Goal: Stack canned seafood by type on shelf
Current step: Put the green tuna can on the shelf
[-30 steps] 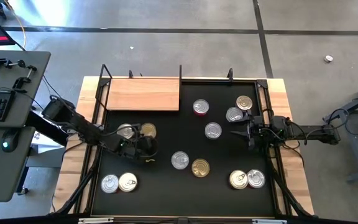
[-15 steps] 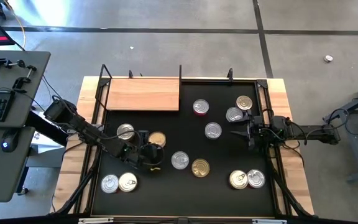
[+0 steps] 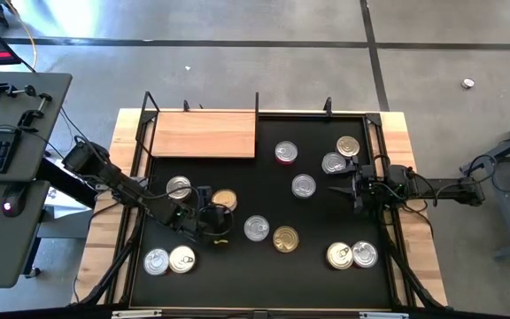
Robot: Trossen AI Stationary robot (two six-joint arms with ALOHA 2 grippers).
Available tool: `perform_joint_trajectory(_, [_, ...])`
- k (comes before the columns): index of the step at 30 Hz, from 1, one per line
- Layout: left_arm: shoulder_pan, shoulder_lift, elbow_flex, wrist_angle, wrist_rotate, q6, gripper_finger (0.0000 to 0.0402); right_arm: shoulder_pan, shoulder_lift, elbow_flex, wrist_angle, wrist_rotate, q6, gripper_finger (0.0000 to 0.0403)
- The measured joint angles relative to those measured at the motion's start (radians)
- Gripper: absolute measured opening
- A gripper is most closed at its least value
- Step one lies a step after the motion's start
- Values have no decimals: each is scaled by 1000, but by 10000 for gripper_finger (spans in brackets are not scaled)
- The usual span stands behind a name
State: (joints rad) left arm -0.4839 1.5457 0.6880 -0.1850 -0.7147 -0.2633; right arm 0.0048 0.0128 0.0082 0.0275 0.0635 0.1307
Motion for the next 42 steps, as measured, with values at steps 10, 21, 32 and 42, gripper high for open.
perform_joint_trajectory(10, [1, 73, -6, 13, 10, -41, 8, 0, 0, 0, 0, 0, 0, 224])
perform_joint_trajectory(21, [9, 64, -6, 141, -23, 1, 143, 0, 0, 0, 0, 0, 0, 224])
perform_joint_trajectory(32, [56, 225, -1, 177, -54, 22, 166, 0, 1, 0, 0, 0, 0, 224])
perform_joint_trajectory(42, [48, 231, 0, 170, -42, 11, 53, 0, 1, 0, 0, 0, 0, 224])
